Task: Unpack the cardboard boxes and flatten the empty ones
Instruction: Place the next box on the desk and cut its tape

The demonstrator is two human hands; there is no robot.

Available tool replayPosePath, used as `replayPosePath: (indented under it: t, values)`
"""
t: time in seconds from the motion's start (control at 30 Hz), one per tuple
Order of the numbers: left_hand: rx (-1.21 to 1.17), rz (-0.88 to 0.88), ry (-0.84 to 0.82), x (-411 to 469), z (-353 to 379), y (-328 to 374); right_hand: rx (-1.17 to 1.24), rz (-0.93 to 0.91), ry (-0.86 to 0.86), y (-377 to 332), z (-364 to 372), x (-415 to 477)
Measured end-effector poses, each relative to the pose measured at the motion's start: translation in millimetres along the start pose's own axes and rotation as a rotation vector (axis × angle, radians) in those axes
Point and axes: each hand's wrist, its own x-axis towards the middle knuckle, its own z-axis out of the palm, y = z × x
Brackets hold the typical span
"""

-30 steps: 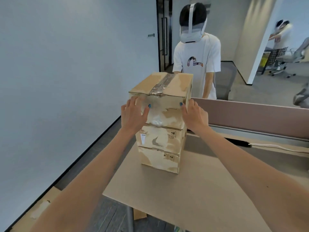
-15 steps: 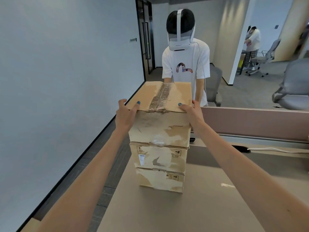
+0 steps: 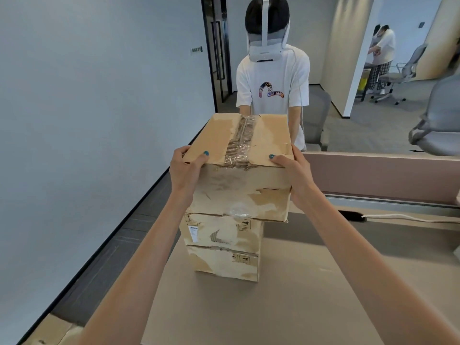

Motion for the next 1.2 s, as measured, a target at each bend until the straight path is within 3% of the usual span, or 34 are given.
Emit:
replayPosePath:
  t: [0.47,0.7,1.2]
  values:
    - [-0.025,0.038,-0.039,-163.1,180.7,20.4,0.008,-0.045,0.032,-33.4,-236.7,-47.6]
    - [0.015,-0.042,-0.114,-265.7,258.8,-5.0,-0.034,0.002,0.075,-20.8,-362.5,-94.3]
    - [0.066,-0.303,-0.224,-436.4,296.6,-137.5,-0.171,0.217,0.103,101.8,-509.8,-195.8]
